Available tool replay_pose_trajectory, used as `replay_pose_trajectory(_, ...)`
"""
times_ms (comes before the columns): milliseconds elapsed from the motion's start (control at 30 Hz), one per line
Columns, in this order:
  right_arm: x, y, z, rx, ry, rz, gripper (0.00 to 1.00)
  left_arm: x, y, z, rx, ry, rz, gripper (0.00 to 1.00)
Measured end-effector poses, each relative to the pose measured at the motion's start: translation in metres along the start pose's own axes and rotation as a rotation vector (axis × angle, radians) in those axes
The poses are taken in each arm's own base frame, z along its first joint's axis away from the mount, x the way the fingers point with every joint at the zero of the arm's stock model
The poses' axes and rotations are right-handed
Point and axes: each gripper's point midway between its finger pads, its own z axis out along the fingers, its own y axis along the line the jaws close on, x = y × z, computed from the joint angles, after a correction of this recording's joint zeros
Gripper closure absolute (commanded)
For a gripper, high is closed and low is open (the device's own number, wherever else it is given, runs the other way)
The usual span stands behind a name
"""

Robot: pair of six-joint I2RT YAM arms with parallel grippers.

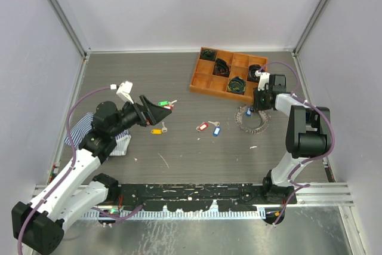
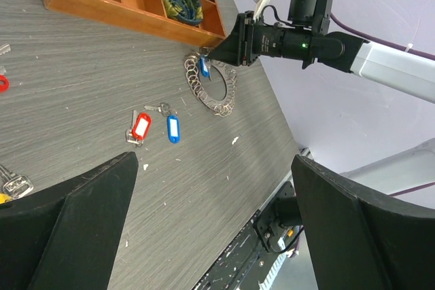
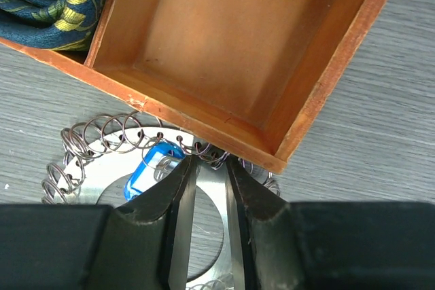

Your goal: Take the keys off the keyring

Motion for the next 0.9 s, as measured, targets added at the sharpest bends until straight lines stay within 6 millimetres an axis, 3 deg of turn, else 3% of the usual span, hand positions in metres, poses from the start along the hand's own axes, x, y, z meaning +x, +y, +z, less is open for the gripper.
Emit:
replay_pose_trajectory(167, 0.000, -0.001, 0.000, 0.012, 0.000, 0.010, 0.79, 0.000, 0.000, 0.000, -0.001, 0.001, -0.001, 0.02)
replay_pose_trajectory(333, 0.000, -0.001, 0.001, 0.009, 0.001, 0.018, 0.98, 0.001, 0.000, -0.001, -0.002, 0.002, -0.002, 0.02)
replay_pose_trajectory(567, -0.001, 0.003, -0.004, -0.012, -0.015, 0.018, 0.99, -0.001, -0.002, -0.003, 0.004, -0.004, 0.002, 0.02)
replay_pose_trajectory(700, -0.008, 0.011, -0.027, -0.052, -0.078, 0.007, 0.99, -0.001, -0.004, -0.004, 0.009, -0.007, 0.004, 0.02)
replay_pose_trajectory(900, -0.035, 0.036, -0.073, -0.152, -0.239, -0.081, 0.99, -0.002, -0.015, -0.005, 0.065, -0.001, 0.019, 0.03)
